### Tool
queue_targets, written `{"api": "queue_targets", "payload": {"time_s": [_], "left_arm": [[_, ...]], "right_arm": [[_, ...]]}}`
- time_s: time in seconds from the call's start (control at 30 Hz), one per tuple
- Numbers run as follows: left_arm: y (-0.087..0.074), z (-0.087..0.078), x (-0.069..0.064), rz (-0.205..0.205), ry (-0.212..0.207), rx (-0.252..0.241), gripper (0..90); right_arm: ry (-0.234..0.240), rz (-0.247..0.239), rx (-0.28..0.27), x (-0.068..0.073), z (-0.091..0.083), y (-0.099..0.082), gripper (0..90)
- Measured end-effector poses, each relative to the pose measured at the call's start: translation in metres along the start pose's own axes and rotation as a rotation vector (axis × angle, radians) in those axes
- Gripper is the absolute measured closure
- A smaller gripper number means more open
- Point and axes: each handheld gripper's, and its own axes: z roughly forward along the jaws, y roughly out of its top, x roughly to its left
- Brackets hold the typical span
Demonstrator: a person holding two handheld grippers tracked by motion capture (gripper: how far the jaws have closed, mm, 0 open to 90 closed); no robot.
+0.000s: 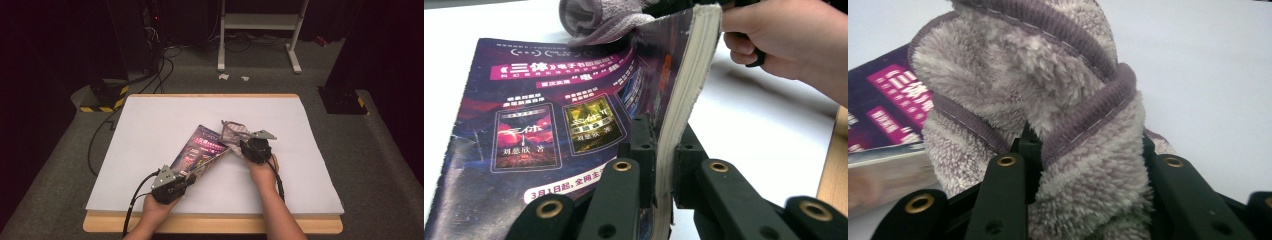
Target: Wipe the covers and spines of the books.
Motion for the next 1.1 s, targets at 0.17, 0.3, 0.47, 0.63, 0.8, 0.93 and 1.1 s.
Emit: {"api": "queue_targets", "payload": {"time_s": [0.17, 0.3, 0.47, 0.63, 0.8, 0.93, 1.1], "left_arm": [[0.000, -0.004, 0.006, -0.027, -0.010, -0.012, 83.4], [-0.001, -0.006, 0.010, -0.042, -0.018, -0.017, 83.5], [0.000, -0.006, 0.011, -0.039, -0.022, -0.016, 83.5], [0.002, -0.007, 0.012, -0.033, -0.023, -0.008, 83.6], [0.004, -0.008, 0.010, 0.000, -0.008, 0.014, 83.6], [-0.001, -0.009, 0.008, -0.005, 0.001, 0.016, 83.5], [-0.005, -0.010, 0.008, -0.006, 0.010, 0.020, 83.5]], "right_arm": [[-0.023, 0.013, -0.003, -0.007, 0.001, 0.001, 64.3], [0.003, 0.022, 0.000, -0.006, 0.001, 0.000, 64.3], [0.046, 0.001, -0.027, 0.011, -0.005, -0.001, 64.4], [0.092, -0.026, -0.055, 0.030, -0.017, -0.002, 64.3], [0.136, -0.061, -0.079, 0.049, -0.030, -0.003, 64.3], [0.190, -0.110, -0.109, 0.072, -0.042, -0.005, 64.3], [0.239, -0.165, -0.139, 0.101, -0.056, -0.007, 64.3]]}}
